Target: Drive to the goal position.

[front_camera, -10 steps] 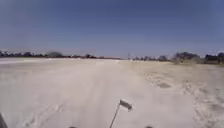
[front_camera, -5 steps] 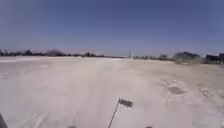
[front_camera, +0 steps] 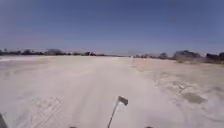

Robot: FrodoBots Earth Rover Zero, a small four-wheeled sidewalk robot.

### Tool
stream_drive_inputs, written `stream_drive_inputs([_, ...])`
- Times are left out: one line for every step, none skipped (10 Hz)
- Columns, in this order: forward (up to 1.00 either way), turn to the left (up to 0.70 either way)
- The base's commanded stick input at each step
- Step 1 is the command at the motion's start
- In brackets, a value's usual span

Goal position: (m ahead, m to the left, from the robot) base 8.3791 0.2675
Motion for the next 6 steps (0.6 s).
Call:
stream_drive_inputs([0.7,0.0])
stream_drive_inputs([0.7,0.0])
stream_drive_inputs([0.7,0.0])
stream_drive_inputs([0.7,0.0])
stream_drive_inputs([0.7,0.0])
stream_drive_inputs([0.7,0.0])
